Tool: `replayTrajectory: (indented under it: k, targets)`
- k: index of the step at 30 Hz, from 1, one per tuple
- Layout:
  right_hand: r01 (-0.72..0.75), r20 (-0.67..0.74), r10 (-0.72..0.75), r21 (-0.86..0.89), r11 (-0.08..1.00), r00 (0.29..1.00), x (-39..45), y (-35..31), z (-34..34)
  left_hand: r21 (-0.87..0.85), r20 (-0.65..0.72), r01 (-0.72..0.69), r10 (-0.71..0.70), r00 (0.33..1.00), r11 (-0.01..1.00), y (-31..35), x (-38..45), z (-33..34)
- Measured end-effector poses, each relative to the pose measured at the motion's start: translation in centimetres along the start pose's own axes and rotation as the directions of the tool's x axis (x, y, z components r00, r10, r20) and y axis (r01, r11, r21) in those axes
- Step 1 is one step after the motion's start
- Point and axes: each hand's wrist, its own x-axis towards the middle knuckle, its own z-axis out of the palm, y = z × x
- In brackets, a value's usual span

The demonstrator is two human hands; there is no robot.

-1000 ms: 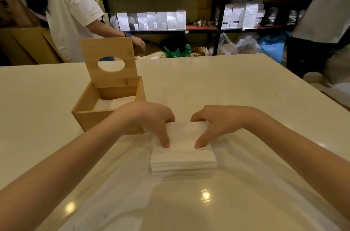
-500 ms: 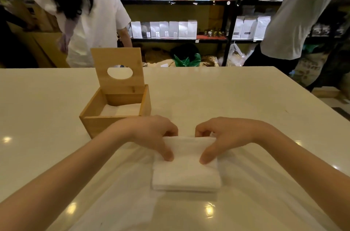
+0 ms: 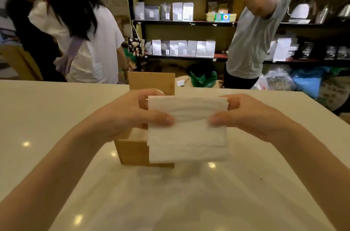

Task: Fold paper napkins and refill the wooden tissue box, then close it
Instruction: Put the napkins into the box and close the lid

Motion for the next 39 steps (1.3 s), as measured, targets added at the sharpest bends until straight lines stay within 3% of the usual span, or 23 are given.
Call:
replayTrajectory:
  k: [3, 7, 13, 19, 22, 29, 33, 39]
  targets:
    - [-0.016, -0.086, 0.028, 0.144, 0.99, 0.996, 2.1, -0.9, 2.0, -0.116, -0.055, 0.017, -0.024, 0.998, 0.993, -0.7, 0.4, -2.5]
    - [-0.09, -0.202, 0.122, 0.161, 0.983, 0.972, 5.1, -0.4, 4.4, -0.246, -0.02, 0.092, -0.1, 0.995, 0.965, -2.7, 1.1, -5.7]
    - [-0.216, -0.275, 0.252, 0.153, 0.964, 0.928, 7.5, 0.4, 6.6, -0.231, -0.009, 0.188, -0.195, 0.981, 0.955, -5.0, 2.0, -7.8]
    - [-0.27, -0.397, 0.286, 0.098, 0.958, 0.872, 8.1, 0.5, 7.8, 0.019, -0.145, 0.188, -0.183, 0.972, 0.982, -6.2, 2.8, -7.6]
    - [-0.307, -0.443, 0.306, 0.071, 0.949, 0.843, 8.5, 1.1, 7.7, 0.058, -0.219, 0.191, -0.174, 0.96, 0.98, -7.1, 3.6, -7.2]
    - [-0.305, -0.451, 0.236, -0.086, 0.948, 0.861, 8.8, 1.3, 7.4, 0.194, -0.189, 0.17, -0.133, 0.973, 0.966, -7.1, 4.5, -7.4]
    - [-0.3, -0.423, 0.179, -0.239, 0.924, 0.888, 9.3, 2.1, 7.5, 0.361, -0.202, 0.171, -0.102, 0.974, 0.917, -6.9, 5.1, -7.1]
    - [-0.286, -0.387, 0.114, -0.424, 0.859, 0.915, 9.3, 2.7, 7.7, 0.622, -0.182, 0.198, -0.105, 0.978, 0.757, -7.2, 4.8, -5.9]
